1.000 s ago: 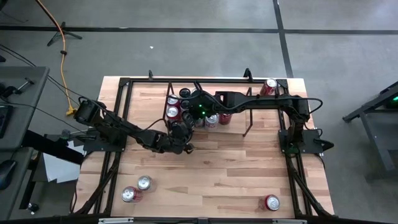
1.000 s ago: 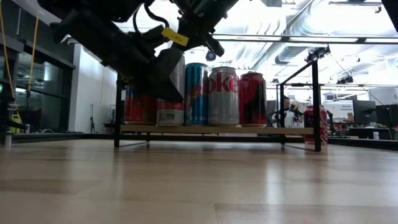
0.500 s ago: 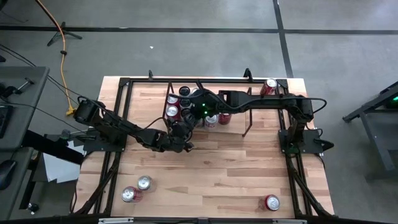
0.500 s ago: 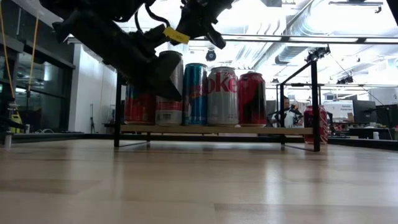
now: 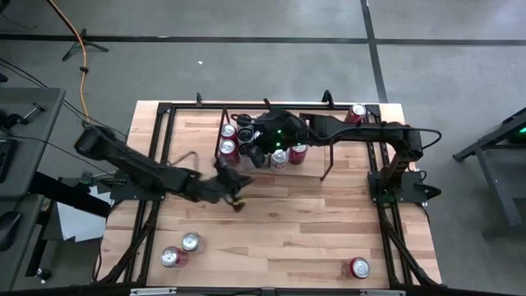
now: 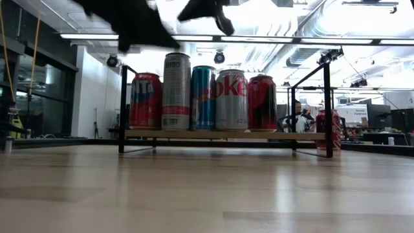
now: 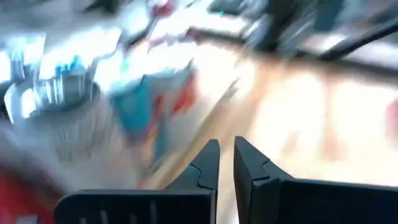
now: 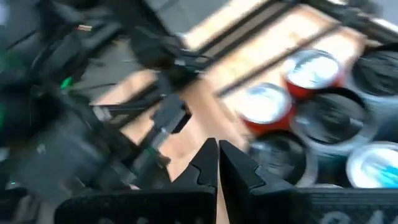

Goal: Place canned beverage on shelf
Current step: Put the white-pink soda can on the shelf aligned with the other white-pink soda cans

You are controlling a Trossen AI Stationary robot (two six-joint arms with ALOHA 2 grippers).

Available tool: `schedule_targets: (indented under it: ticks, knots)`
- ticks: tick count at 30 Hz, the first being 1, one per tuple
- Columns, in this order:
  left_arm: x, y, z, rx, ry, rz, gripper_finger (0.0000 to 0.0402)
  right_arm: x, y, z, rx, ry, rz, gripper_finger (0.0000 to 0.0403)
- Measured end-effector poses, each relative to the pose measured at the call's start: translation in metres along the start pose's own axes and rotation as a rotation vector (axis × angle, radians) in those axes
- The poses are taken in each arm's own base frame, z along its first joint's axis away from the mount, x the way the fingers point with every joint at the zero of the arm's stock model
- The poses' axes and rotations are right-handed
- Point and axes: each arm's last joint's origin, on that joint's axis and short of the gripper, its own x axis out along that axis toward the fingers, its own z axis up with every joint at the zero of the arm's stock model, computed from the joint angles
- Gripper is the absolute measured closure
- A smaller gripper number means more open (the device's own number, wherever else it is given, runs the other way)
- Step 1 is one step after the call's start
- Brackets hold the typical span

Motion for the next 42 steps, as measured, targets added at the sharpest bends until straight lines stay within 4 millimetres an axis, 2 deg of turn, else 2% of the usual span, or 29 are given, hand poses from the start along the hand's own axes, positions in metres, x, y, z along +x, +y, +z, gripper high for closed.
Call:
schedule_targets:
  ticks: [4, 7, 10, 13, 19, 22, 25, 29, 31, 38, 42]
  knots:
    - [-0.058, 0.011, 0.042, -0.060, -0.177, -0.152, 0.0401, -0.007, 0.006, 0.009, -0.002, -0.038, 0.130, 0.0400]
    - [-0.099, 0.032, 0.065, -0.091, -0.302, -0.187, 0.0401, -0.016, 0.012, 0.019, -0.027, -0.069, 0.160, 0.0376]
    - [-0.129, 0.054, 0.078, -0.125, -0.394, -0.176, 0.0401, -0.026, 0.020, 0.032, -0.080, -0.107, 0.168, 0.0324]
    - [-0.146, 0.072, 0.081, -0.147, -0.428, -0.150, 0.0401, -0.028, 0.027, 0.041, -0.157, -0.091, 0.147, 0.0253]
    - [-0.158, 0.088, 0.077, -0.173, -0.406, -0.128, 0.0401, -0.023, 0.034, 0.044, -0.257, 0.051, 0.091, 0.0119]
    - [-0.158, 0.089, 0.076, -0.183, -0.394, -0.144, 0.0401, -0.009, 0.029, 0.039, -0.304, 0.147, 0.033, 0.0072]
    - [-0.161, 0.091, 0.076, -0.187, -0.398, -0.186, 0.0401, 0.007, 0.022, 0.036, -0.374, 0.177, -0.024, 0.0043]
    - [-0.163, 0.093, 0.077, -0.189, -0.401, -0.220, 0.0401, 0.031, 0.011, 0.027, -0.501, 0.207, -0.162, 0.0028]
    - [-0.164, 0.093, 0.077, -0.193, -0.404, -0.222, 0.0401, 0.040, 0.008, 0.023, -0.512, 0.222, -0.205, 0.0027]
    - [-0.164, 0.094, 0.077, -0.196, -0.406, -0.223, 0.0401, 0.041, 0.006, 0.021, -0.477, 0.237, -0.222, 0.0031]
    - [-0.163, 0.093, 0.077, -0.191, -0.402, -0.221, 0.0401, 0.042, 0.006, 0.014, -0.385, 0.274, -0.264, 0.0043]
